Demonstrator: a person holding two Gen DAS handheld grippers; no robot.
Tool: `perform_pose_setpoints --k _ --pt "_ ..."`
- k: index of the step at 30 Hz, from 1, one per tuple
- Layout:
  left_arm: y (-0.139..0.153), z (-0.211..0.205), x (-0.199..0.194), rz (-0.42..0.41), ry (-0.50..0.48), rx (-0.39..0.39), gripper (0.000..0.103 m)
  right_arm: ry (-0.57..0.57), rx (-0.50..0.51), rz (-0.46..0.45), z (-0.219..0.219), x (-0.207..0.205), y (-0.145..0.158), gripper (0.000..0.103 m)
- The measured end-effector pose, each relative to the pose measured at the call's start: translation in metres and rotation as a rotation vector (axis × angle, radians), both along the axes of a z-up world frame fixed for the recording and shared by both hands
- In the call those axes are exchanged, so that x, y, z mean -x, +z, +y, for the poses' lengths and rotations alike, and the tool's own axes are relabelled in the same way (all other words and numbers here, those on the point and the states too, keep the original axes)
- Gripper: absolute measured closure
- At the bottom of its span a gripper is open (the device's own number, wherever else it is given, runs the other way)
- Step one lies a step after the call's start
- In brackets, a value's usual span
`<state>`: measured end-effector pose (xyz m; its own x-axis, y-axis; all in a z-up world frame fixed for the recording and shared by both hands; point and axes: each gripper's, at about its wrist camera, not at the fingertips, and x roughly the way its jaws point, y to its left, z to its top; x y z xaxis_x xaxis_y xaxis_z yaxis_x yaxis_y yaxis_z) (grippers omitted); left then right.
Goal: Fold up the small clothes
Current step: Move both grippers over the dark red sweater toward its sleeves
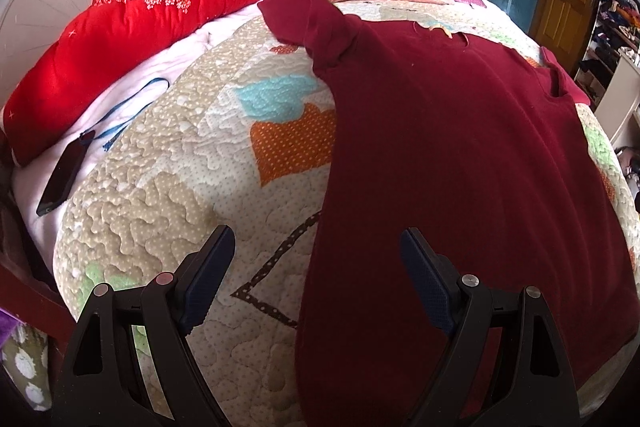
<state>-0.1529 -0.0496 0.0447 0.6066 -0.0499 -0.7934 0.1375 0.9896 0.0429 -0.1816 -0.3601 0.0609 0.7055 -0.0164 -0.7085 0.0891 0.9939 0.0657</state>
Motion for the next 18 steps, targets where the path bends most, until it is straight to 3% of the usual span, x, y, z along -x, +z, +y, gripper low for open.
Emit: perform_pose_setpoints --k 7,18 --pt "-0.009 0.003 -0.007 0.032 0.021 0.022 0.018 -0.038 -0.078 0.088 -0.013 -0.006 -0.011 0.002" --pt "0.000 -0.005 -0.015 -0.005 0.024 0.023 0.018 -0.047 -0.062 0.035 -0.004 -0.012 -0.003 0.002"
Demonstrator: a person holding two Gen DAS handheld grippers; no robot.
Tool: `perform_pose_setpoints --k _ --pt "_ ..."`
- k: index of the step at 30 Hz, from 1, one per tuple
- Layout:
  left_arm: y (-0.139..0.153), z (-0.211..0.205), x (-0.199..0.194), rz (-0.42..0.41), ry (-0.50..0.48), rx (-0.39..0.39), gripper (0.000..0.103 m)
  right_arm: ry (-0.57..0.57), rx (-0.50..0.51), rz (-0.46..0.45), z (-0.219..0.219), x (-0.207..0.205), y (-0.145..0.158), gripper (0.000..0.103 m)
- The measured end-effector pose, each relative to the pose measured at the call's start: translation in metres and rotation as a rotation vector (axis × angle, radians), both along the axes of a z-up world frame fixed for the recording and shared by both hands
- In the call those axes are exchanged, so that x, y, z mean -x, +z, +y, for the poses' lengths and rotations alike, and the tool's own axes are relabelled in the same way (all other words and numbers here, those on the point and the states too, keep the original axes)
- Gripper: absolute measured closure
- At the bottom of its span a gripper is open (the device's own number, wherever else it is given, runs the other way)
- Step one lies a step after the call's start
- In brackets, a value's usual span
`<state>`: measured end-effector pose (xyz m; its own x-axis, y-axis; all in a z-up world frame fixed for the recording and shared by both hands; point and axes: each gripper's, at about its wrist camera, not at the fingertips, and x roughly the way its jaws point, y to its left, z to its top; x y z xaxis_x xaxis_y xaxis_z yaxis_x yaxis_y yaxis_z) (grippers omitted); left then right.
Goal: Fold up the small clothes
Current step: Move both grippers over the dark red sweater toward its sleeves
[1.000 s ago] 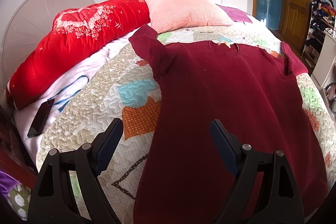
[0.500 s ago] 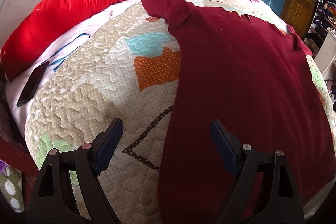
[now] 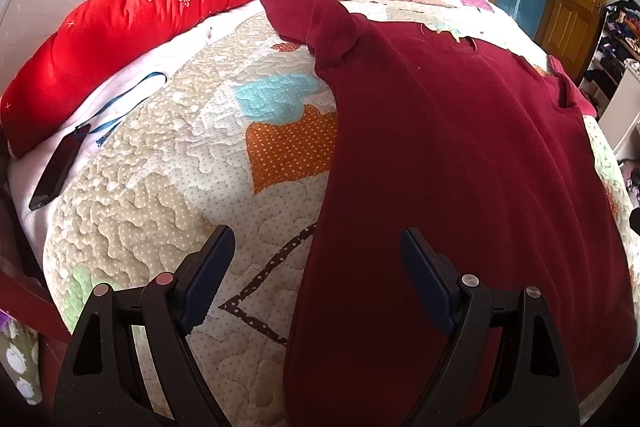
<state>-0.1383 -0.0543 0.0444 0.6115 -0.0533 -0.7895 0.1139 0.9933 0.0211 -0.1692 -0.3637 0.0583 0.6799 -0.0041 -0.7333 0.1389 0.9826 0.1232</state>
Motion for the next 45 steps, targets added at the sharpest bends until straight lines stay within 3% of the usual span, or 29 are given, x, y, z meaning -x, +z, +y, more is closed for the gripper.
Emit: perform_pose_setpoints --k 24,45 --pt "0.008 -0.031 -0.035 -0.030 -0.032 0.016 0.018 0.068 0.044 0.015 0.046 -0.061 0.001 0.002" --pt "0.011 -0.050 -0.048 -0.033 -0.052 0.017 0.018 0.032 0.077 0.055 0.045 -0.078 -0.006 0.002"
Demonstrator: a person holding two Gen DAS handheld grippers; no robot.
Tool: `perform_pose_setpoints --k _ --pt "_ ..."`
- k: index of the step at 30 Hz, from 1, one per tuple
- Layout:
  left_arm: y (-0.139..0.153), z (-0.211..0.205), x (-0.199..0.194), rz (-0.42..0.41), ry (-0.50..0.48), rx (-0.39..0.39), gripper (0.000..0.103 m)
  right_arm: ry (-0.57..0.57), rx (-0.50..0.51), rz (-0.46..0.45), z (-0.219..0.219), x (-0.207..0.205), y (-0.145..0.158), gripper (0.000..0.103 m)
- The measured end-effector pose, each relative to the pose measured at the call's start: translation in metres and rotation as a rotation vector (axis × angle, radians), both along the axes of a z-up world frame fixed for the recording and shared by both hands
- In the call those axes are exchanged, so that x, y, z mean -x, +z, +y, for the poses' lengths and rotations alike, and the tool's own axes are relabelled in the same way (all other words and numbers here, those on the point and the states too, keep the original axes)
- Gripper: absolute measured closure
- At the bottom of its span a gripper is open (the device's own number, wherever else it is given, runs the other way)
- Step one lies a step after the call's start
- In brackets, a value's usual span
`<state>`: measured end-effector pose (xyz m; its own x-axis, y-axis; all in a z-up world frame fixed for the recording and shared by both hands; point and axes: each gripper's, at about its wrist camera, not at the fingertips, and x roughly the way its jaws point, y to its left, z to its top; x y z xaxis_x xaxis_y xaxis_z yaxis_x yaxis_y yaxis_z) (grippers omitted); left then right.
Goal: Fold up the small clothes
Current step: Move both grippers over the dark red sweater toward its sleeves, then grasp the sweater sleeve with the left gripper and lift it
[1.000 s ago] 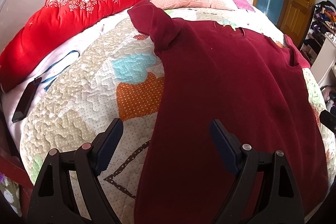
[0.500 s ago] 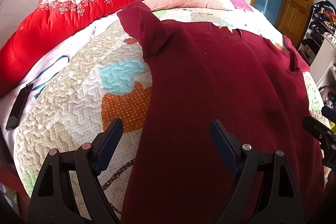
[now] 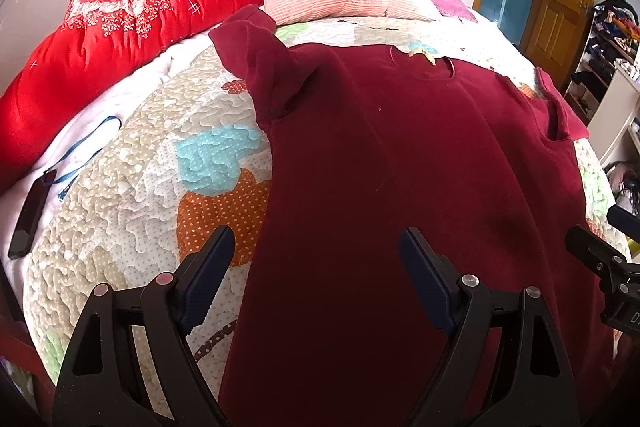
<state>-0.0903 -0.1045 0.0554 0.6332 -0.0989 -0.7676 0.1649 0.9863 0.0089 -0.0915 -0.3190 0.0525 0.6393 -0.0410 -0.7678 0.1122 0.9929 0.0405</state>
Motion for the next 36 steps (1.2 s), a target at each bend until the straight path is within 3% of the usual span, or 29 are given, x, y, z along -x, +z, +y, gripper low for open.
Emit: perform_pose_setpoints --k 24,32,36 --pt "0.001 0.000 -0.035 0.005 0.016 0.018 0.018 0.023 -0.059 0.031 0.012 -0.047 -0.011 0.002" --pt "0.042 0.055 -0.097 -0.029 0.126 0.150 0.018 0.047 -0.085 0.021 0.018 -0.067 -0.009 0.002" --pt "0.054 0.076 -0.148 -0.024 0.169 0.164 0.018 0.064 -0.093 0.025 0.022 -0.072 -0.012 0.002"
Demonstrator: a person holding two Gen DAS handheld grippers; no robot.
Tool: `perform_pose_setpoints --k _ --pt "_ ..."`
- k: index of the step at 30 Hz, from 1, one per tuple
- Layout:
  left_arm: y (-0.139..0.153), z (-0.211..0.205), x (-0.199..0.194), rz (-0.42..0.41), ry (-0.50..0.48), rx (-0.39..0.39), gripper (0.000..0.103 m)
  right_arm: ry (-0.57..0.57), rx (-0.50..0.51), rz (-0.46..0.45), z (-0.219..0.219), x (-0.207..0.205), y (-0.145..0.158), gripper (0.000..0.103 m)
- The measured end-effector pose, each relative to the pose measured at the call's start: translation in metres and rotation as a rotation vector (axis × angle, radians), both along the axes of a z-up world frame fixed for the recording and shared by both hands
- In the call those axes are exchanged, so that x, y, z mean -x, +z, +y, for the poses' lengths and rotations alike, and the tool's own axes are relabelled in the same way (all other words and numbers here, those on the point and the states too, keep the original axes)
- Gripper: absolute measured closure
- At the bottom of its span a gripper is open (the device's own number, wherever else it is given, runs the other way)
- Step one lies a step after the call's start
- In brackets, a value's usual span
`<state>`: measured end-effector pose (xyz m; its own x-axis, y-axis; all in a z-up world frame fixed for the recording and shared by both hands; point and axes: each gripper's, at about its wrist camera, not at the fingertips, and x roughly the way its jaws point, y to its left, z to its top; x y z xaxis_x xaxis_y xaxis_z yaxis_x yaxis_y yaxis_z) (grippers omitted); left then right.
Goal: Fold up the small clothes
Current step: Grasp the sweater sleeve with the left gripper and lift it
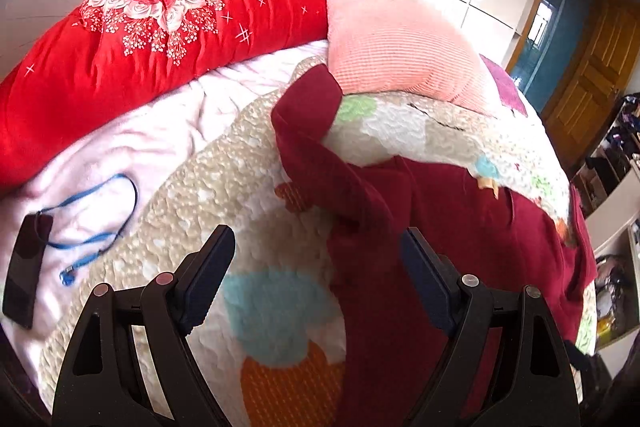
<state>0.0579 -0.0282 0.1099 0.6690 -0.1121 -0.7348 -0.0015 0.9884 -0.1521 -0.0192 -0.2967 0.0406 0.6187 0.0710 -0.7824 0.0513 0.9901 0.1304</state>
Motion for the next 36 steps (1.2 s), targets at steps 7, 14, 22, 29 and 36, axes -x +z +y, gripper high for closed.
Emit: perform_pose_setpoints --k 7,14,22,29,36 --pt "-0.027 0.016 -0.097 0.112 0.045 -0.046 0.018 0.034 -0.021 0.038 0.004 -0.006 -0.009 0.002" --pt "-0.066 0.029 -0.156 0.163 0.080 -0.010 0.031 0.050 -0.025 0.062 0.007 -0.009 -0.018 0.002" --pt "-0.006 0.036 -0.150 0.074 0.005 0.080 0.096 0.033 -0.038 0.047 -0.005 -0.001 -0.016 0.002" --pt "0.119 0.015 -0.093 -0.190 -0.131 0.038 0.097 -0.014 -0.086 0.018 -0.023 0.006 -0.009 0.002" --pt "0.104 -0.086 -0.025 -0.201 -0.439 0.234 0.097 -0.099 -0.083 -0.020 -0.055 0.021 0.007 0.002"
